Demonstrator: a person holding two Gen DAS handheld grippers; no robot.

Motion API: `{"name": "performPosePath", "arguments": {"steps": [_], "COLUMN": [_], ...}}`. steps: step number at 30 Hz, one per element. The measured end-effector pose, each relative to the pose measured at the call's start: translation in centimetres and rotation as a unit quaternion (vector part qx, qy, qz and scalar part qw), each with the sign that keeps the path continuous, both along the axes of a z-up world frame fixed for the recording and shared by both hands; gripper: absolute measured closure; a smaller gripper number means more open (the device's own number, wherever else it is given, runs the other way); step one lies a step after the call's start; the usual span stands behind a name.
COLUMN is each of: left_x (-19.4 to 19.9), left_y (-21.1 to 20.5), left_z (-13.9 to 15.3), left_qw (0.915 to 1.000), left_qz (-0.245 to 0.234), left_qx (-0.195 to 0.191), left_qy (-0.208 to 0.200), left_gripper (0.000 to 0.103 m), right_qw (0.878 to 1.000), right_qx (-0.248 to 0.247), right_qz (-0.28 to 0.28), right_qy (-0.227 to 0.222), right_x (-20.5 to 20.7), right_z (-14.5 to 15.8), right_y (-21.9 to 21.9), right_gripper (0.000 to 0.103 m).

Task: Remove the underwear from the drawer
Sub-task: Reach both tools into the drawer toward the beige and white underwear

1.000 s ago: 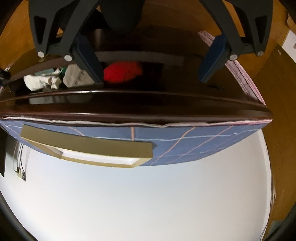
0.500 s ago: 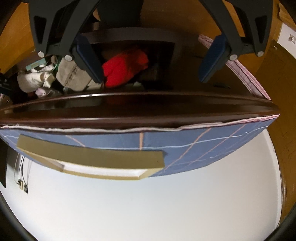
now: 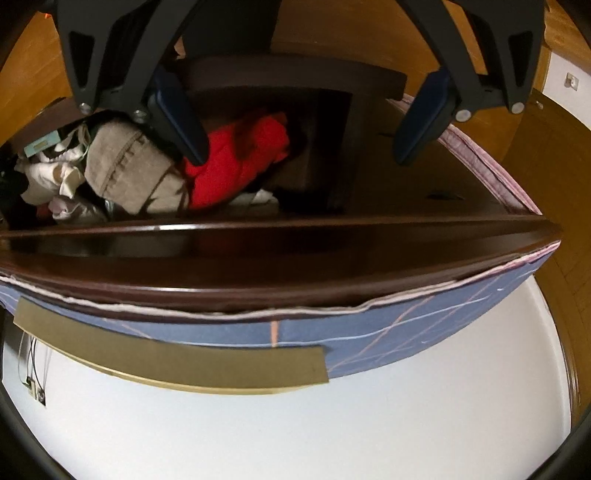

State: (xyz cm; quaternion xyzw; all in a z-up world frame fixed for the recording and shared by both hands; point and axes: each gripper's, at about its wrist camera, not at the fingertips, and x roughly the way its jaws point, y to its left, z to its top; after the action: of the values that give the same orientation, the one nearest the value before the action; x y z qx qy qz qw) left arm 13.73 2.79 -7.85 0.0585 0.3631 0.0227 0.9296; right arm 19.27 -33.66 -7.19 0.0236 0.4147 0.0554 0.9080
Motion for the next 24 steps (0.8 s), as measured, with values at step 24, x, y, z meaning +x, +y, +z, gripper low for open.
{"name": "performPosePath", "arguments": {"steps": [24], "left_x": [-3.0], "left_y": [0.4], "left_z": [-1.0], "left_qw": [0.9977], "left_qz": [-0.017], "left_qx": [-0.029], "left_qy": [0.059], "left_gripper": [0.001], "right_qw": [1.000], "right_qx": [-0.001], "right_qz": [-0.017], "right_qy": [0.024], "right_x": [-1.3], "right_z": [-0.4], "right_y": [0.7], "right_gripper": [0.035]}}
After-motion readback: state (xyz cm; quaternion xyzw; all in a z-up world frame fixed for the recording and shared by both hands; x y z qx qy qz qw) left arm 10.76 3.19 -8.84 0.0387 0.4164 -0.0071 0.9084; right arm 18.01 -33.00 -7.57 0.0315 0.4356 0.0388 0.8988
